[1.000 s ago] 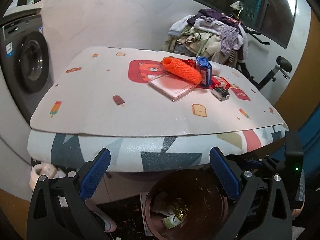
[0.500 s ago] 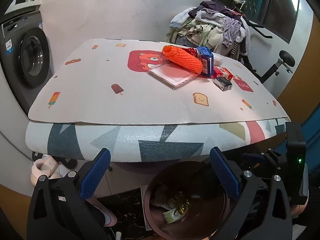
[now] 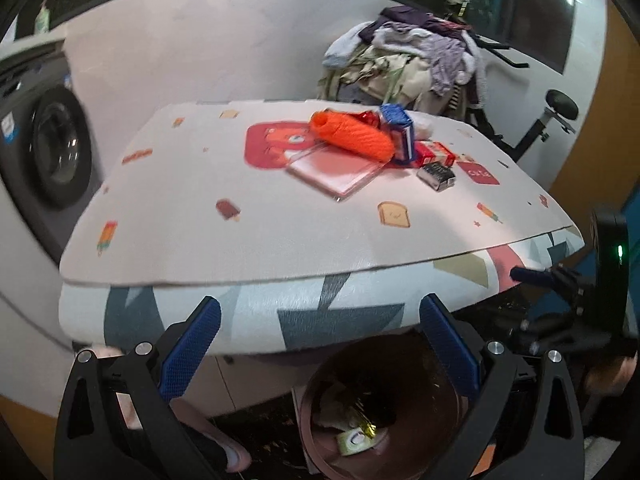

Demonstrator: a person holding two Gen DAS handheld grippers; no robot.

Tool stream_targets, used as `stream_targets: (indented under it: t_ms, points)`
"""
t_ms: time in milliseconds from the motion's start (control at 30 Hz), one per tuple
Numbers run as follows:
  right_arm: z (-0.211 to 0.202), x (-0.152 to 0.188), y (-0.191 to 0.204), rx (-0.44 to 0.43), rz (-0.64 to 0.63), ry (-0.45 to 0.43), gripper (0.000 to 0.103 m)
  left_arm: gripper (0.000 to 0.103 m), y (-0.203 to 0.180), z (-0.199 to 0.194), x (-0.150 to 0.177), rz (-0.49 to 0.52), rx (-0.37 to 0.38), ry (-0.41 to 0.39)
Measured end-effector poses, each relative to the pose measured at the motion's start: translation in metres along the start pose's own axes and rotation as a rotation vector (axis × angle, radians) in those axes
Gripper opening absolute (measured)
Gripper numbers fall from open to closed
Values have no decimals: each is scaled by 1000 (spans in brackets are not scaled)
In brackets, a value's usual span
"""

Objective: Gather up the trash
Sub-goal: 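Release the black lid into the brown bin with the right tool, then grasp the black 'Face' packet with the right tool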

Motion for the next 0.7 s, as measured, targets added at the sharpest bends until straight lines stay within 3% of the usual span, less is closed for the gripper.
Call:
stream_targets:
  t_ms: [267,367,700]
  points:
    - [-2,-28,-41,48,80,-10,97,97,6,-2,-29,33,7,-33]
    - [3,-40,-52,51,52,1,97,97,12,5,-38,23,56,2]
    - [42,-96,-92,131,-107,16,97,97,40,24,-67,5,17,30]
Point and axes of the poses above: each gripper's, at about its wrist camera, not at the fingertips, and z roughly the way its jaws point, y to its left, x to its underside, the point moved 4 cm from there along z, roughly the way its jaws point, and after that the axes turned 6 degrees about x, right-handed, at the moved point
